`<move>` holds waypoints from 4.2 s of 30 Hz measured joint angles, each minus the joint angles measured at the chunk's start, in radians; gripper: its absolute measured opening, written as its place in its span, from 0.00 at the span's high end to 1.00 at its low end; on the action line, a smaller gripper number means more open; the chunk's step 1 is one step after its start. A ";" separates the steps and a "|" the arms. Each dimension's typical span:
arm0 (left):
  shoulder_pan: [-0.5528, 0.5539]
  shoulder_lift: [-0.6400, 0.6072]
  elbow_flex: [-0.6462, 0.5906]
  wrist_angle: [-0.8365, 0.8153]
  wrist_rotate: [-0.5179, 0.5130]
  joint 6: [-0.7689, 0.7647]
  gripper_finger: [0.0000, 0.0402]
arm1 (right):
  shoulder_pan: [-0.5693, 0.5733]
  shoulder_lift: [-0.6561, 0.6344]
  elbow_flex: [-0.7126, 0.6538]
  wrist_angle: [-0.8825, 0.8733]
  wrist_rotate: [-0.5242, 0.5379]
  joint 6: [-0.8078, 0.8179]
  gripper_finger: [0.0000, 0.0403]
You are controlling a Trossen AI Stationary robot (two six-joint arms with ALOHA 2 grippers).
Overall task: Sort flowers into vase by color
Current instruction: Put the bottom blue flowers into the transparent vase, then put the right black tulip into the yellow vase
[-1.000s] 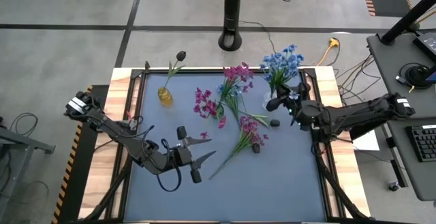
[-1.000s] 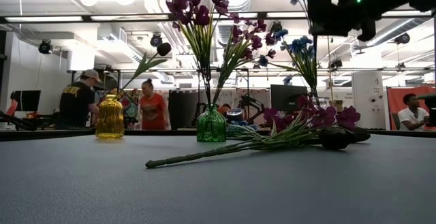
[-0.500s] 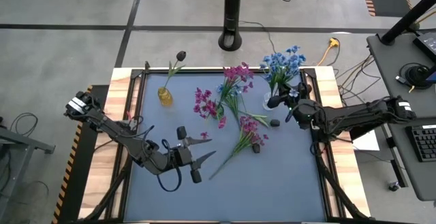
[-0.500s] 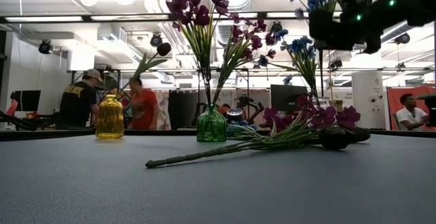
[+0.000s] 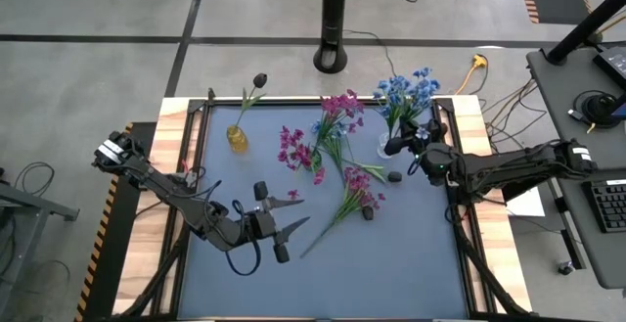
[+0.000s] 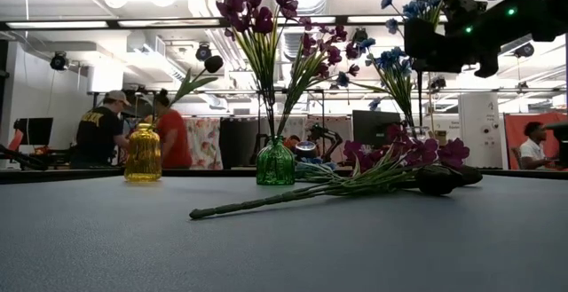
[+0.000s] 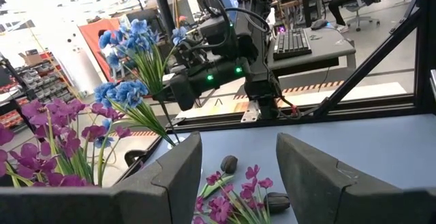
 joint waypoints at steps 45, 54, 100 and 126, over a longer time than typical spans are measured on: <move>0.002 0.000 0.000 -0.050 0.001 -0.066 0.57 | 0.092 -0.072 0.115 -0.488 -0.022 0.201 0.26; -0.004 0.000 0.000 -0.117 0.002 -0.120 0.57 | 0.095 -0.071 0.257 -0.887 -0.161 0.426 0.27; -0.179 0.026 0.139 -0.967 0.251 -0.918 0.57 | 0.125 -0.042 0.323 -1.161 -0.898 0.689 0.27; -0.183 0.026 0.139 -1.118 0.380 -1.089 0.57 | 0.179 0.300 0.323 -1.125 -0.711 0.205 0.28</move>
